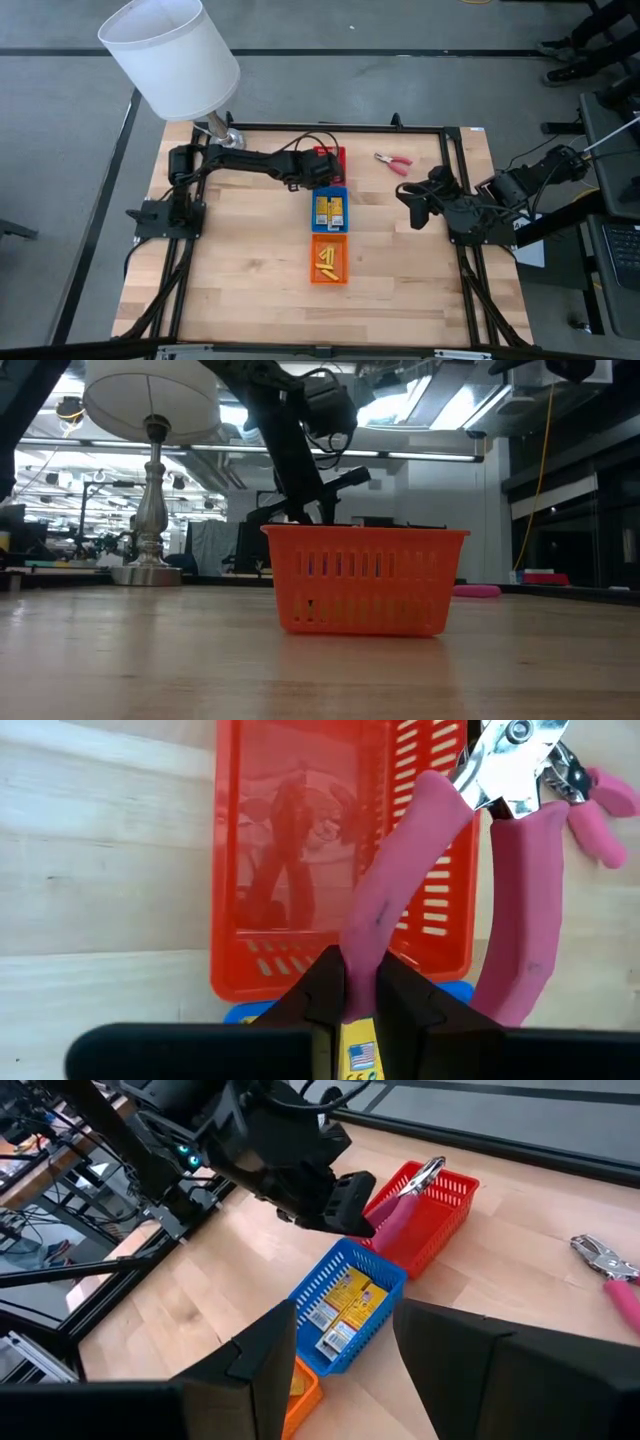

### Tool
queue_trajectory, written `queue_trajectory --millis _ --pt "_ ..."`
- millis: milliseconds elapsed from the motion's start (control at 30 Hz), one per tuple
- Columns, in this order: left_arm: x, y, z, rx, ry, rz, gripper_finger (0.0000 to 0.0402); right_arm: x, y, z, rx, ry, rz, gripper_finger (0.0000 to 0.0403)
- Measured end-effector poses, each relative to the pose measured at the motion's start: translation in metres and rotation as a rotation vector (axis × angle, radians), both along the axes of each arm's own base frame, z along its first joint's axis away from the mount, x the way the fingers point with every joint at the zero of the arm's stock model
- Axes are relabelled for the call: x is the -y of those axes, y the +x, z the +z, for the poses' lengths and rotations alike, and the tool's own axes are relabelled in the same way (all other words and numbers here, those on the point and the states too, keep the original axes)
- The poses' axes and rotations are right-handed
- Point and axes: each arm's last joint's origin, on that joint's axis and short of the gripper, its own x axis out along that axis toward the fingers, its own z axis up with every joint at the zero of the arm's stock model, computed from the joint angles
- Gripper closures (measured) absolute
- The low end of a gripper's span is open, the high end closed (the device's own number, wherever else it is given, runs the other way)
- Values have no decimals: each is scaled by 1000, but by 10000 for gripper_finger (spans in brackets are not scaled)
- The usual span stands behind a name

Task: Pick & Place School Supplies
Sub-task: Put the pink hole puncher into the red bin

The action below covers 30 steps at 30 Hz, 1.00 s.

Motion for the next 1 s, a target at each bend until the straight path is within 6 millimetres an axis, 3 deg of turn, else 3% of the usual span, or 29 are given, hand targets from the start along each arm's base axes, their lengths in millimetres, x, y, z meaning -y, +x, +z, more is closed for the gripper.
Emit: queue_trajectory --millis 1000 --pt "-18 -4 0 -3 1 3 359 -1 -1 0 13 -11 -14 230"
